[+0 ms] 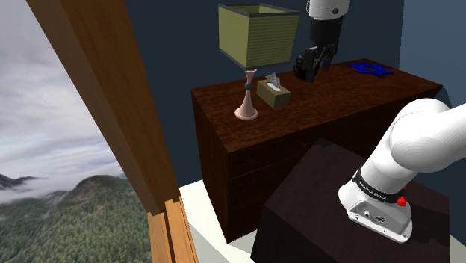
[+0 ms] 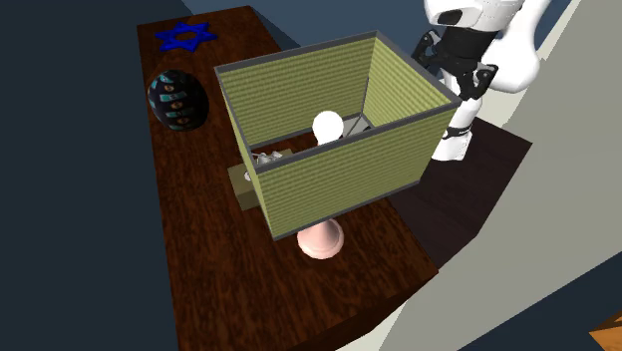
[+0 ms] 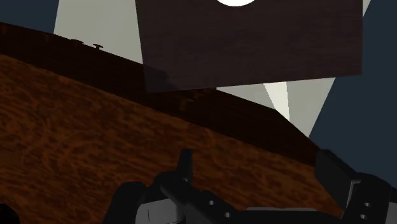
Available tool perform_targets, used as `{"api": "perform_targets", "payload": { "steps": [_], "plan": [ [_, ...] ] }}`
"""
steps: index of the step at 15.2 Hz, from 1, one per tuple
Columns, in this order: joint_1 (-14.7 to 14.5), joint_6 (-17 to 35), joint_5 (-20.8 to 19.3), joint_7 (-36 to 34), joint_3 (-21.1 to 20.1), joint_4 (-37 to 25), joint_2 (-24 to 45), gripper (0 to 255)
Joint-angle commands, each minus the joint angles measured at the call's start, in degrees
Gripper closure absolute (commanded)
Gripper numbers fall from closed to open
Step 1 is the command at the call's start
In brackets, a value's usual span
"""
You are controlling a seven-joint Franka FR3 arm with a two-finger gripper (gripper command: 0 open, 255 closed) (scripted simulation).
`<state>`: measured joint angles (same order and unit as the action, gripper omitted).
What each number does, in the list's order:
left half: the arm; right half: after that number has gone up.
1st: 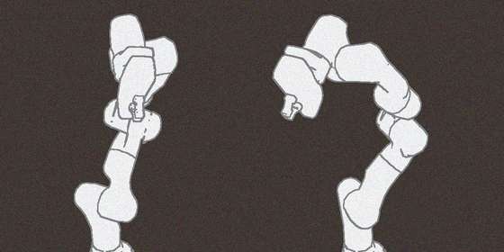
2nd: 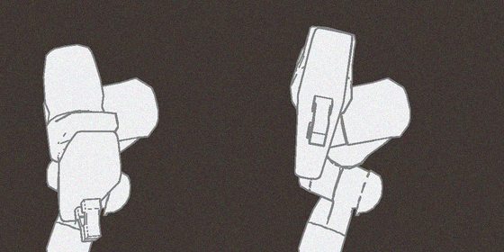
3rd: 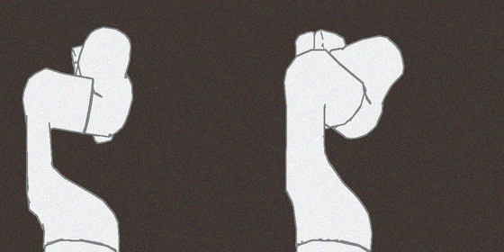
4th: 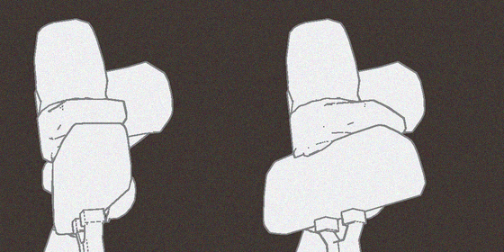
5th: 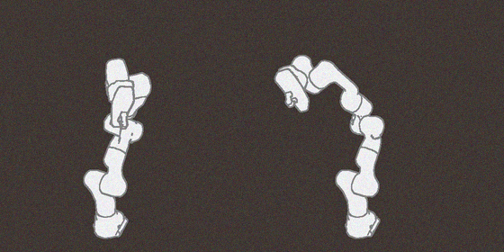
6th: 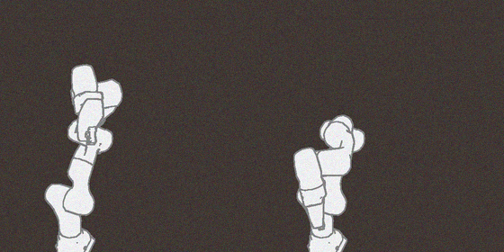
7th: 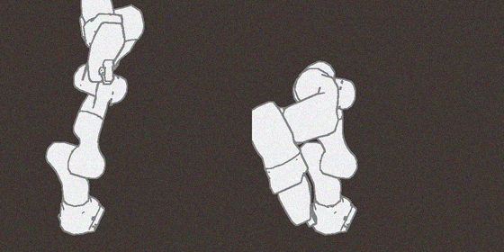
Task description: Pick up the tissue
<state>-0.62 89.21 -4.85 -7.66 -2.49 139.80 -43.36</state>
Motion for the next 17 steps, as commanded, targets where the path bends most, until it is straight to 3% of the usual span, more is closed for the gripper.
{"api": "perform_targets", "payload": {
  "steps": [1,9,17],
  "plan": [
    [0.0,0.0,0.0,0.0,0.0,0.0,0.0,0],
    [1.6,12.4,-9.4,12.7,6.6,0.4,9.7,0],
    [2.8,24.9,-16.0,23.7,12.1,-4.4,23.4,0]
  ]
}}
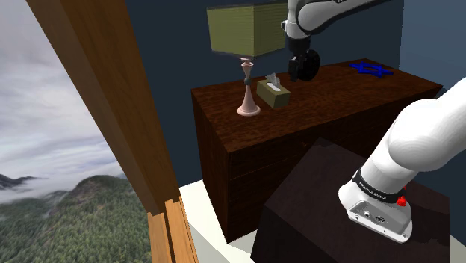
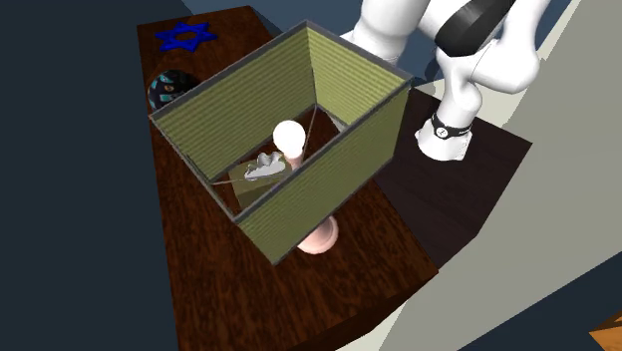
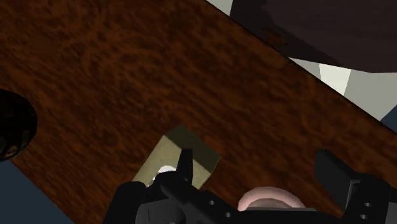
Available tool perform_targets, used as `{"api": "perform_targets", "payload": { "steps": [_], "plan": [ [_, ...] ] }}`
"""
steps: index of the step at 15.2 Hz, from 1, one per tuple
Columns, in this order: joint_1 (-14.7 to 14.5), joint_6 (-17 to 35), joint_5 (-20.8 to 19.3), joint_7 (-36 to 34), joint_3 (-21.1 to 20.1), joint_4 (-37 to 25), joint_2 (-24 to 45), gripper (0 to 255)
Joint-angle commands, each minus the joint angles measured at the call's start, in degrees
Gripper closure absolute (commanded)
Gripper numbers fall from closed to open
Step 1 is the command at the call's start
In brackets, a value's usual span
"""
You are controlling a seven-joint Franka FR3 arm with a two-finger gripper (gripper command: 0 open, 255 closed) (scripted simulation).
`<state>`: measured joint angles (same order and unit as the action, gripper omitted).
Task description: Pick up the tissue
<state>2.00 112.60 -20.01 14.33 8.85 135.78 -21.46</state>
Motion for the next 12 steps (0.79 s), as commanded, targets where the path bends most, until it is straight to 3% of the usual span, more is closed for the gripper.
{"api": "perform_targets", "payload": {
  "steps": [1,12],
  "plan": [
    [0.3,3.0,-1.4,3.0,1.3,-1.3,3.4,0],
    [1.8,16.1,-3.7,17.3,5.2,-16.4,25.3,0]
  ]
}}
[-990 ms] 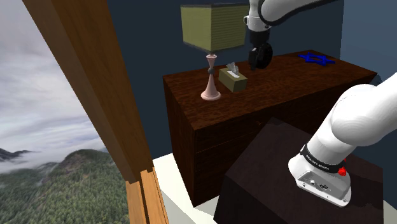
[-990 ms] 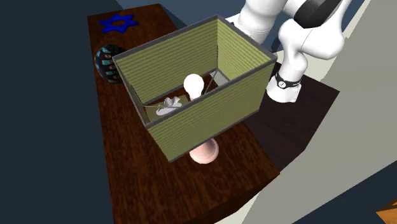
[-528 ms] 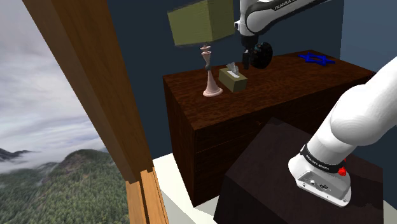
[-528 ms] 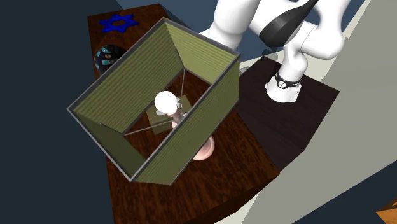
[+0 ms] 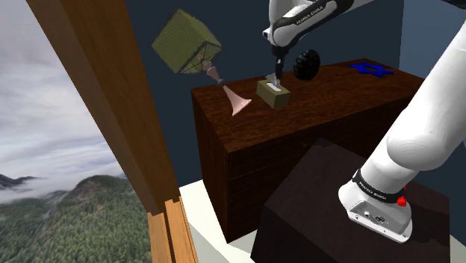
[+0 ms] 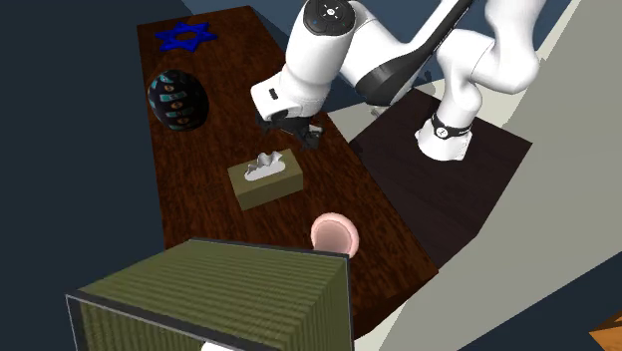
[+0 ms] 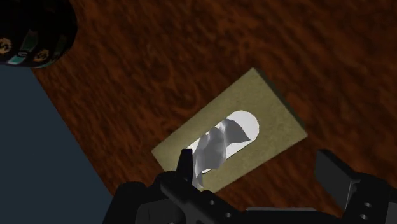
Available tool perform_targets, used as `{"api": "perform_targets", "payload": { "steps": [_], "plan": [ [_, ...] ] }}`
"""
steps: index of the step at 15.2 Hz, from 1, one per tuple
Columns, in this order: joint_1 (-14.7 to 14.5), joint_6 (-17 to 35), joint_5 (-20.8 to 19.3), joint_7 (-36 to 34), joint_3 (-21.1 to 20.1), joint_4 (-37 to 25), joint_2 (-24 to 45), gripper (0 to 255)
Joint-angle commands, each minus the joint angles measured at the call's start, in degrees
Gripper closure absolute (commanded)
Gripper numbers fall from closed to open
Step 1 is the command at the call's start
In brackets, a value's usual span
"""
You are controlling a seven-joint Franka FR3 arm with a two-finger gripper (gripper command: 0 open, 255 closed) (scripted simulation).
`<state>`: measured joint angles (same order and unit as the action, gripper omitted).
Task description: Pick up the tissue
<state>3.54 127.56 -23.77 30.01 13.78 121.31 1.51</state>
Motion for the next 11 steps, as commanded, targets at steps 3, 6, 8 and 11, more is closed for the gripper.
{"api": "perform_targets", "payload": {
  "steps": [3,6,8,11],
  "plan": [
    [1.0,3.6,0.5,5.5,0.4,-7.4,8.5,0],
    [1.9,5.4,1.1,9.3,0.2,-13.4,14.5,0],
    [2.0,6.6,0.9,8.8,0.2,-12.8,15.3,0],
    [2.1,8.5,0.5,8.0,0.3,-12.0,16.4,0]
  ]
}}
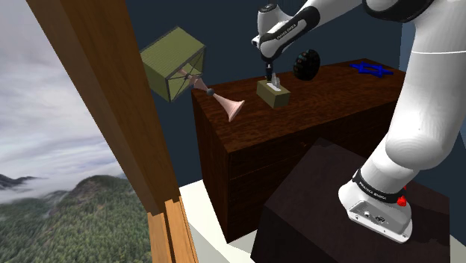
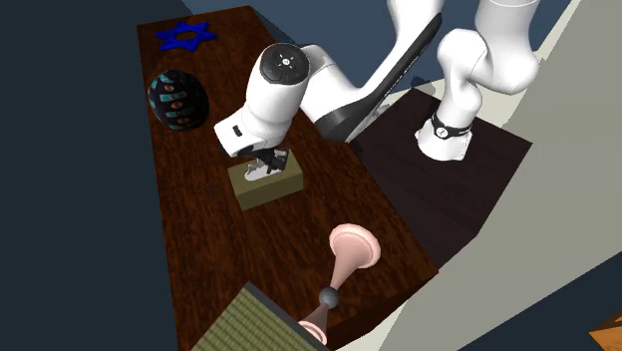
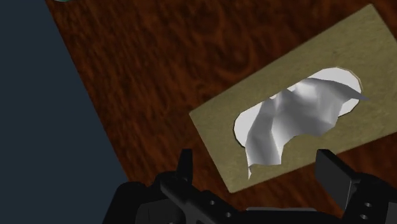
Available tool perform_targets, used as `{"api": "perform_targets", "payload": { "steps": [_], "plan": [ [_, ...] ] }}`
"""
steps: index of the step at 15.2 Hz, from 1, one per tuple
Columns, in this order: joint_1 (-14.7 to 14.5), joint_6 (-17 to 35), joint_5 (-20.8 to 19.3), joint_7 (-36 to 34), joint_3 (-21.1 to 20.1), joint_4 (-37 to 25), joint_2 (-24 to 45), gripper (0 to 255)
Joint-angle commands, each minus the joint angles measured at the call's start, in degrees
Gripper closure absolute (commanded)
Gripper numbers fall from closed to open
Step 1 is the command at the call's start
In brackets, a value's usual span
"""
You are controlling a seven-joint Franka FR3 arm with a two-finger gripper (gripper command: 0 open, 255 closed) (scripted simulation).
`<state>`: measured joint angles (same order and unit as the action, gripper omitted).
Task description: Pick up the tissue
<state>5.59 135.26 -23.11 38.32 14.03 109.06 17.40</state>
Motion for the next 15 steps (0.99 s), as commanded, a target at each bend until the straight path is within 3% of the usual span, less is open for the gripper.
{"api": "perform_targets", "payload": {
  "steps": [1,5,6,15],
  "plan": [
    [0.0,1.4,-0.2,-0.5,0.1,0.5,0.9,0],
    [0.1,2.4,-0.4,-0.9,0.1,0.8,1.6,0],
    [0.1,2.4,-0.4,-0.9,0.1,0.8,1.7,255],
    [0.1,2.4,-0.4,-0.9,0.1,0.8,1.6,255]
  ]
}}
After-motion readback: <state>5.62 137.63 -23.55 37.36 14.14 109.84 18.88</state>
